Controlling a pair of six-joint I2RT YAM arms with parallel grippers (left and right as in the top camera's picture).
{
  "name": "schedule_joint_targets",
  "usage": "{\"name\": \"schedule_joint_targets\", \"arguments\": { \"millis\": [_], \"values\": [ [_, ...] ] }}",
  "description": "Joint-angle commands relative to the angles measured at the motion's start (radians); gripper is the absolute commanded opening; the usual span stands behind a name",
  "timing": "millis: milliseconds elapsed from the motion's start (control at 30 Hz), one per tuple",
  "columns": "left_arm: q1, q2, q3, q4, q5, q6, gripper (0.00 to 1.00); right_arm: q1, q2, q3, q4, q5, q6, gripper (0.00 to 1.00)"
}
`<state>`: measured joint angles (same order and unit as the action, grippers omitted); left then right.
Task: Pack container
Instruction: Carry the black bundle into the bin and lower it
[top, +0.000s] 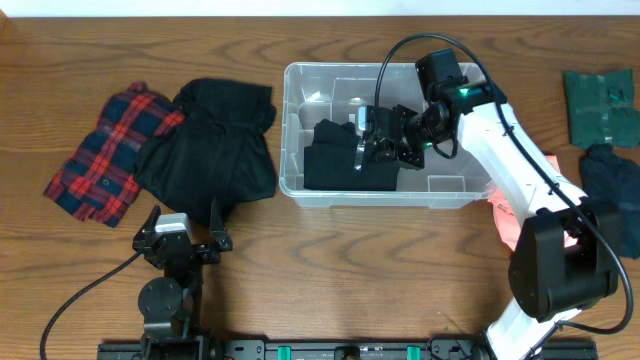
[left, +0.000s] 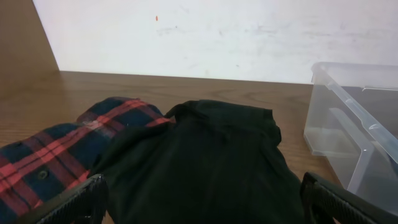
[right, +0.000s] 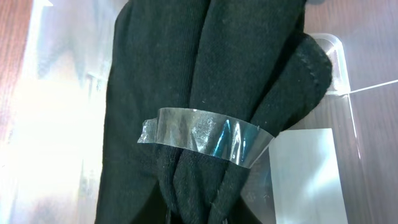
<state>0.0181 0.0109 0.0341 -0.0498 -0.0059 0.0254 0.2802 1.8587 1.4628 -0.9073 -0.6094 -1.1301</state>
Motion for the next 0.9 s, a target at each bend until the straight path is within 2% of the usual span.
{"name": "schedule_joint_targets", "arguments": {
  "millis": [0,867],
  "values": [
    [0.005,-0.007,-0.03,-0.02,-0.005,-0.005,0.98,0.009,0.01,-0.01,0.015,-0.042,0.02,0.01],
    [0.005,-0.007,-0.03,-0.02,-0.005,-0.005,0.98,0.039,0.144,-0.039,0.081,-0.046,0.037,0.02]
  ]
}}
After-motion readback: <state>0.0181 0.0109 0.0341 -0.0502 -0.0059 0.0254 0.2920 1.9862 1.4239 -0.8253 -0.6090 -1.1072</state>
